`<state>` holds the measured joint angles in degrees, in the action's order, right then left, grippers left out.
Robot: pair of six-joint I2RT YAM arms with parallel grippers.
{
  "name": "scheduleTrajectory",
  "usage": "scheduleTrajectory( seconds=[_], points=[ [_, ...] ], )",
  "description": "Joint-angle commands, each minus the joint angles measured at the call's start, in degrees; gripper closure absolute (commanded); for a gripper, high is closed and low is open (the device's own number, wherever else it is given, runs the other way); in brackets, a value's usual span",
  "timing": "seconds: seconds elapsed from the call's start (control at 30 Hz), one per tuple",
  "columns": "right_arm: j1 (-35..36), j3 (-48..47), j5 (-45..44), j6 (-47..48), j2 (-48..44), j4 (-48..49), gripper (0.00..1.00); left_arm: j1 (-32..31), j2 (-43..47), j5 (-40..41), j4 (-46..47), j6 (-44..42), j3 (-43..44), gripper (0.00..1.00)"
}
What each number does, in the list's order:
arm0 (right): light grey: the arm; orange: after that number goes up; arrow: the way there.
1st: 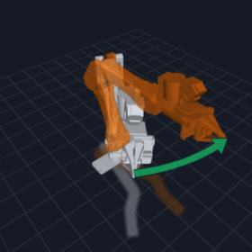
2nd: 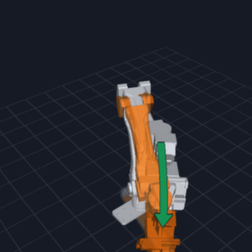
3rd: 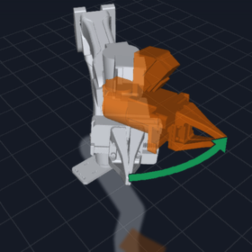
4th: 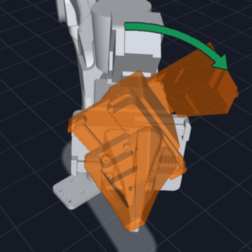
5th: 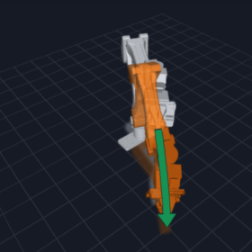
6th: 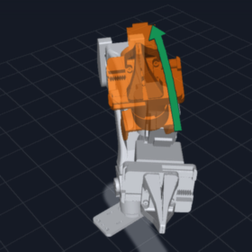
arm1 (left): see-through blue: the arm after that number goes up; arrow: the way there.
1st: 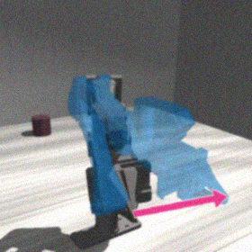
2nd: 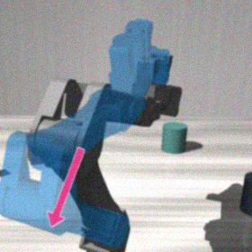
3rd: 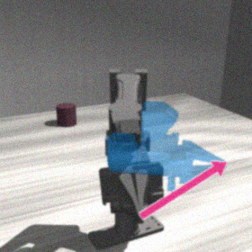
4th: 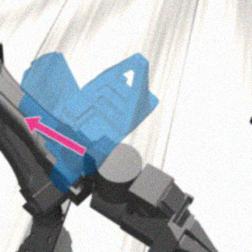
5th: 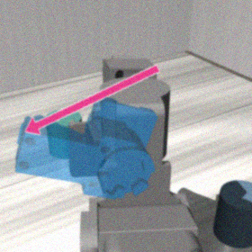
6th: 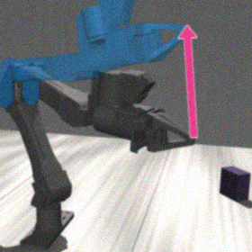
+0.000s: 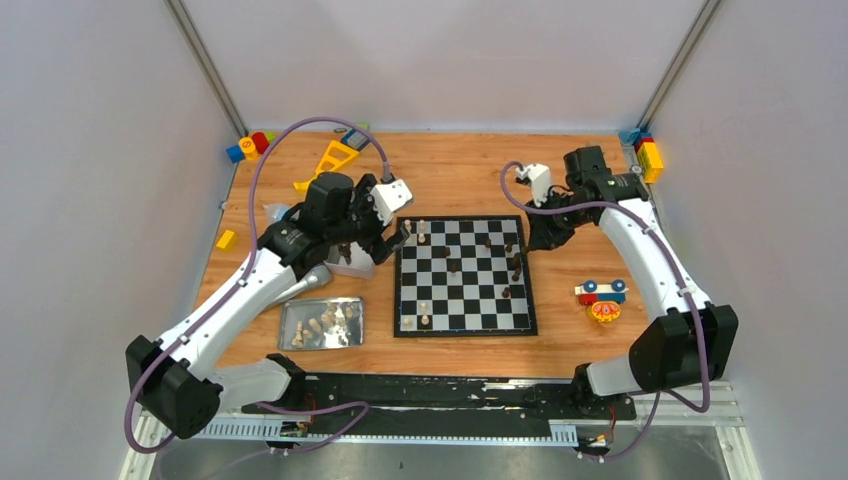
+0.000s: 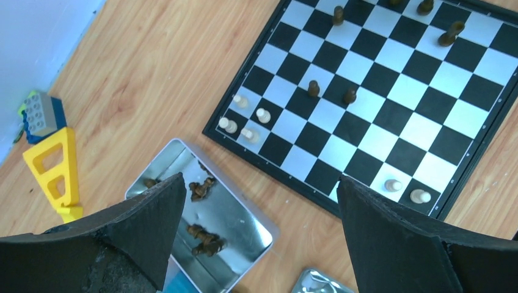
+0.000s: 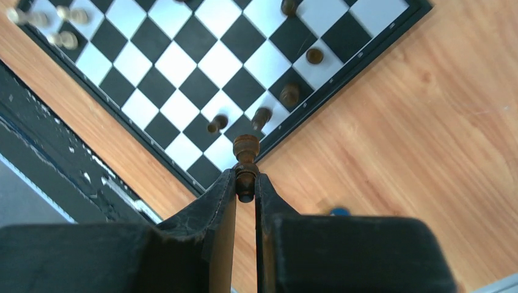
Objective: Set up the chess pieces on the board
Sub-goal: Place the chess piece on the chessboard.
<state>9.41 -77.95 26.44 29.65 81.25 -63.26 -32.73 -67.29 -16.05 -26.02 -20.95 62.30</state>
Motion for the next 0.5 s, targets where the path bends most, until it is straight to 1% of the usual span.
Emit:
scheduleTrajectory(
  seconds=[0.0,0.27,0.47],
  points=[
    [3.1,1.9,-6.9,3.6,-0.2,-5.5,1.0,0.3,1.9,2.7,-3.1,-1.8,2.0,0.0],
    [9.6,8.1,-11.6,1.1,1.2,-2.5,1.0,0.3,2.4,4.5,-3.9,-2.4,1.0,0.0],
    [13.3,10.0,-15.6,-0.7,5.0,-0.8,1.0,0.3,2.9,5.9,-4.7,-3.1,0.5,0.0]
  ],
)
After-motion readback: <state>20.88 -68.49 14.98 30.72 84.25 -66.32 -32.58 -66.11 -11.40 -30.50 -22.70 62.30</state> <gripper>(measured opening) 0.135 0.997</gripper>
